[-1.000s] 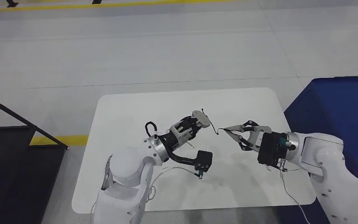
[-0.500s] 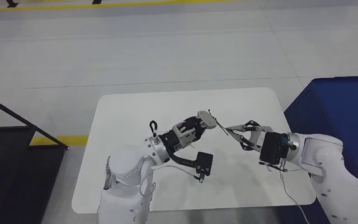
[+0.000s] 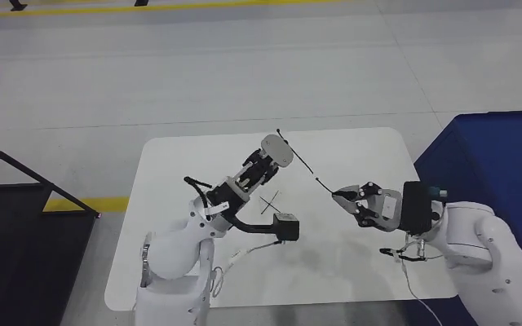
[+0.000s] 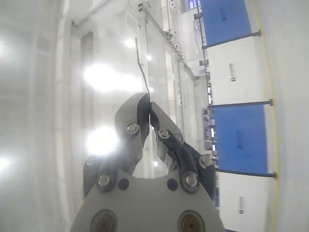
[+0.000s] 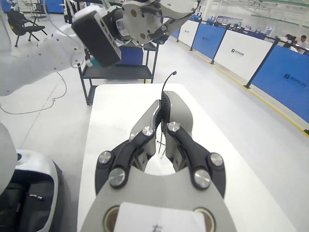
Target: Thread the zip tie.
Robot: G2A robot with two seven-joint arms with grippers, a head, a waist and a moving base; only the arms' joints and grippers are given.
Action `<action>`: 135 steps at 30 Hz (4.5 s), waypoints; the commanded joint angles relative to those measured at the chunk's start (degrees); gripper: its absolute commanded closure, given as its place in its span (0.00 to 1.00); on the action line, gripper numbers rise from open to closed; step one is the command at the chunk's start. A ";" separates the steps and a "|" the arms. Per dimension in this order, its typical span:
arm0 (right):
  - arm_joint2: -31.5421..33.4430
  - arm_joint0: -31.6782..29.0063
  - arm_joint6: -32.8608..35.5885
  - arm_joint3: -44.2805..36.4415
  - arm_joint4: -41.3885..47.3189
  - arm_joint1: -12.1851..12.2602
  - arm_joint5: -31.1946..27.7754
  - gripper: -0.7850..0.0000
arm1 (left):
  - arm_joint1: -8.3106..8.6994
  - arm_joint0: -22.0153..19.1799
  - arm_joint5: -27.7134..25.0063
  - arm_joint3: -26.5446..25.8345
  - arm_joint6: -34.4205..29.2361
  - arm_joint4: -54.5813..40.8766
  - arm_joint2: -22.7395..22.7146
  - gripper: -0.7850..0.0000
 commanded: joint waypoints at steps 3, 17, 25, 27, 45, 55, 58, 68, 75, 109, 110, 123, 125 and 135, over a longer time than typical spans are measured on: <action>-0.27 -0.29 1.46 0.18 4.25 0.21 0.00 1.00 | 0.38 0.96 7.19 1.22 -1.71 2.84 0.70 1.00; -3.64 -1.37 3.68 -0.56 9.86 0.94 0.00 1.00 | 1.47 4.17 20.11 -0.46 -15.18 20.54 3.18 1.00; -4.43 0.00 9.00 1.60 21.19 3.04 0.00 1.00 | 2.44 7.18 23.98 -1.09 -20.56 26.06 5.86 1.00; -4.44 0.25 10.14 2.02 23.09 3.49 0.00 1.00 | 2.70 7.71 23.04 -1.48 -20.07 25.63 5.84 1.00; -4.77 1.39 12.38 1.74 26.50 5.52 0.00 1.00 | 4.27 5.94 20.02 0.07 -24.49 28.01 7.48 1.00; -4.77 1.39 12.38 1.74 26.50 5.52 0.00 1.00 | 5.22 5.91 19.71 -0.31 -24.73 25.38 7.20 1.00; -4.77 1.39 12.38 1.74 26.50 5.52 0.00 1.00 | 5.49 5.72 19.62 0.14 -25.03 25.15 7.09 1.00; -4.77 1.39 12.38 1.74 26.50 5.52 0.00 1.00 | 6.42 5.58 20.65 0.38 -25.83 24.84 7.30 1.00; -4.77 1.39 12.38 1.74 26.50 5.52 0.00 1.00 | 7.04 5.61 20.32 0.67 -26.33 24.65 7.24 1.00; -1.63 -6.29 -38.31 -1.98 -56.84 1.97 44.92 1.00 | 8.79 2.94 15.69 -2.14 -30.26 16.57 4.00 1.00; -1.63 -6.29 -38.31 -1.98 -56.84 1.97 44.92 1.00 | 8.79 2.94 15.69 -2.14 -30.26 16.57 4.00 1.00; -1.93 -6.60 -39.33 -2.29 -43.45 2.93 13.94 1.00 | 9.15 3.80 18.39 -3.33 -33.19 20.63 4.35 1.00; -1.10 -5.87 -39.14 -0.61 -37.65 3.30 4.39 1.00 | 9.30 4.23 21.15 -3.16 -36.52 25.32 4.81 1.00; -5.50 -5.05 -31.32 1.45 -15.43 5.79 0.00 1.00 | 9.88 5.83 25.08 -0.64 -54.98 51.16 6.68 1.00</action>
